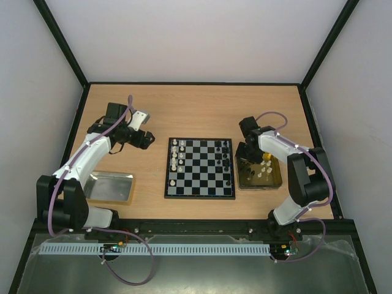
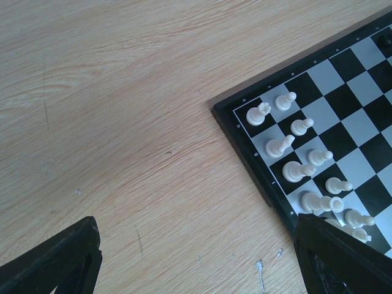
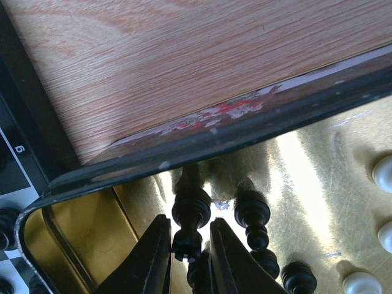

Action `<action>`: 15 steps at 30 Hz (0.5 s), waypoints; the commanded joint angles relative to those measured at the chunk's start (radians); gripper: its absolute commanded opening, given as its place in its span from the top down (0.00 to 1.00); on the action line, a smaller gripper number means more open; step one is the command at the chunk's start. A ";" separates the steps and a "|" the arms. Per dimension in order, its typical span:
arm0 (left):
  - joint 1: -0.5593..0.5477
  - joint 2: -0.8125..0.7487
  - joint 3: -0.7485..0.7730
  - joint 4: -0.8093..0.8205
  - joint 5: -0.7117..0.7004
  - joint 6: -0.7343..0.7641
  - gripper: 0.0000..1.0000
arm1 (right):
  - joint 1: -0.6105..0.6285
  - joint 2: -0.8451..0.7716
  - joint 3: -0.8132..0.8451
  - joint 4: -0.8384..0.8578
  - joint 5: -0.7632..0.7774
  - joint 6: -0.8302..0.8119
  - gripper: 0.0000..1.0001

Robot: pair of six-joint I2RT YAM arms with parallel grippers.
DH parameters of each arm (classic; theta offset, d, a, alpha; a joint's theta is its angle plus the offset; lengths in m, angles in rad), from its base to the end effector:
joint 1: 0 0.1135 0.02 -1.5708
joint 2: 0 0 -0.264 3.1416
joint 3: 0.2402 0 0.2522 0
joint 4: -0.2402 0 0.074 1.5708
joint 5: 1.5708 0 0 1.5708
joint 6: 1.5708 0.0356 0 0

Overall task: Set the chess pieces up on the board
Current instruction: Pick up the chess piece from the storage box.

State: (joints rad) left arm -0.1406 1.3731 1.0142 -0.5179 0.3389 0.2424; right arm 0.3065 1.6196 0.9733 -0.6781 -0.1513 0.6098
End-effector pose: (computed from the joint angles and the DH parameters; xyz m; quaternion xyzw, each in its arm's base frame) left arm 0.2829 -0.0520 0.2598 0.2327 0.8991 -0.1413 0.3428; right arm 0.2760 0.0930 0.1717 0.1403 0.9796 0.1215 0.0767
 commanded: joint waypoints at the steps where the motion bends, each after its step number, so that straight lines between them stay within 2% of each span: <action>1: 0.004 0.008 -0.012 0.007 -0.003 -0.001 0.14 | -0.004 0.013 0.027 -0.003 0.015 -0.007 0.84; 6: 0.004 0.010 -0.011 0.009 -0.003 -0.002 0.14 | -0.005 0.016 0.038 -0.009 0.020 -0.010 0.85; 9: 0.004 0.012 -0.011 0.009 -0.003 -0.002 0.14 | -0.003 0.018 0.042 -0.011 0.021 -0.011 0.89; 15: 0.004 0.015 -0.009 0.010 -0.003 -0.002 0.14 | -0.005 0.013 0.052 -0.022 0.025 -0.013 0.89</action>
State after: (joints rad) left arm -0.1406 1.3785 1.0142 -0.5137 0.3363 0.2424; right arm 0.3065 1.6245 0.9924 -0.6785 -0.1493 0.6060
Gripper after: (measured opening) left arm 0.862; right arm 0.107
